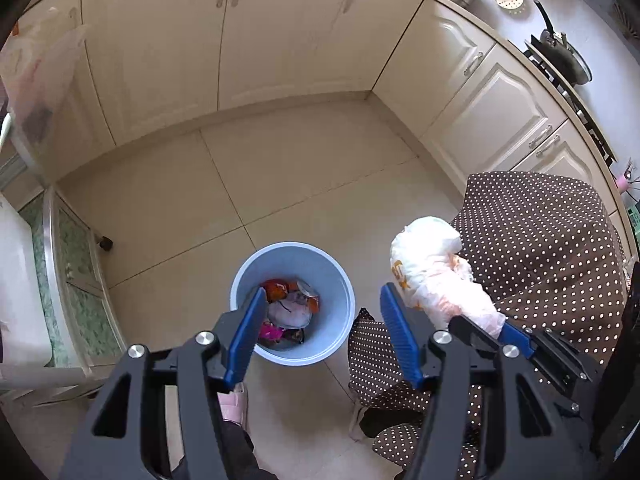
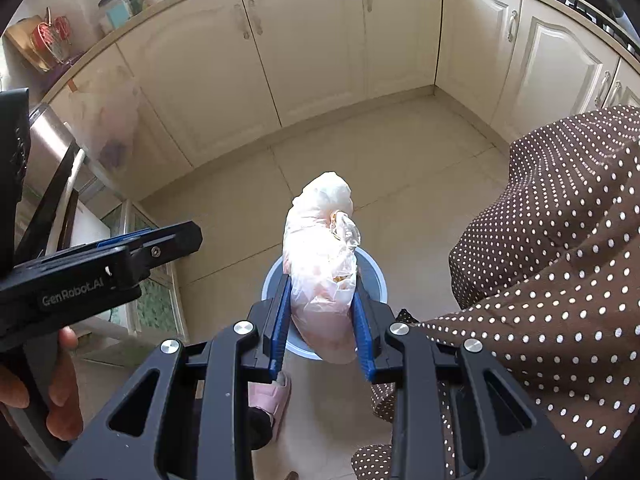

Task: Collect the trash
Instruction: 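Carry wrapper and bag over the blue bin and open both tools, then move both tools back over the table toward the remaining trash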

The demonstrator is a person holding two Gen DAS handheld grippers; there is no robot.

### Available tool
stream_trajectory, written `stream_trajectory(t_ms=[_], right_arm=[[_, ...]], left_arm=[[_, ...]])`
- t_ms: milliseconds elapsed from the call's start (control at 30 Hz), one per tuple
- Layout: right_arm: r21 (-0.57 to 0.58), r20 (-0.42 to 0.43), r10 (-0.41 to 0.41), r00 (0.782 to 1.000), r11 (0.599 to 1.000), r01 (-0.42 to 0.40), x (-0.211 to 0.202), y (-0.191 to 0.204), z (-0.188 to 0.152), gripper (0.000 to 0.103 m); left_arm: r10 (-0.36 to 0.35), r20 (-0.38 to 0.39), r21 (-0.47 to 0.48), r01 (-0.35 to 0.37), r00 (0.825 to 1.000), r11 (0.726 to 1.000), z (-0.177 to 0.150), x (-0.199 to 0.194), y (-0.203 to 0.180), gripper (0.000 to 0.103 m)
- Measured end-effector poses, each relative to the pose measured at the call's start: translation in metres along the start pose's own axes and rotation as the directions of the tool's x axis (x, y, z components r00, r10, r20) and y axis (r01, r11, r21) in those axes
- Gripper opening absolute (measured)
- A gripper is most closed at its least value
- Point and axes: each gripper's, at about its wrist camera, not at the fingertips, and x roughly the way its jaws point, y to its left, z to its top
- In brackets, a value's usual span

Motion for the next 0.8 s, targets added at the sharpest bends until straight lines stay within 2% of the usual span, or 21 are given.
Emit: stream_trajectory(t_ms=[100,200,267,533,733,800], right_arm=[[0.001,0.021,0.013,1.0,1.0,-0.013,-0.001,0.004,0.007,0.027],[0.022,0.076,0.024,0.997,0.999,-0.026,-0.006,0.005,0.016,0.035],[0.029,0.105,0.012,0.994,0.999,-0.016,-0.011,0.005,0.021,0.053],[0.035,0.181,-0.002,0.983,0.999,-0.004,-0.045,-0.001,0.021,0.054],[0.05,0.239,-0.052,0.97,0.998,0.041,-0.097,-0.017,0.014,0.054],[0.056,0.273,-0.082,0.958,0.996,0.069,-0.122,-0.025,0.011,0.056]], left_arm=[[0.004,0.019,-0.005,-0.004,1.0,1.0,0.003,-0.007,0.002,0.058],[0.006,0.056,-0.037,-0.004,0.998,0.999,0.007,-0.02,0.005,0.058],[-0.004,0.079,-0.049,0.008,0.997,0.999,0.01,-0.03,0.005,0.058],[-0.041,0.121,0.0,0.041,0.992,0.999,0.011,-0.061,-0.023,0.058],[-0.078,0.161,0.046,0.072,0.984,0.996,0.006,-0.09,-0.056,0.059],[-0.097,0.182,0.072,0.085,0.978,0.994,0.004,-0.106,-0.074,0.059]])
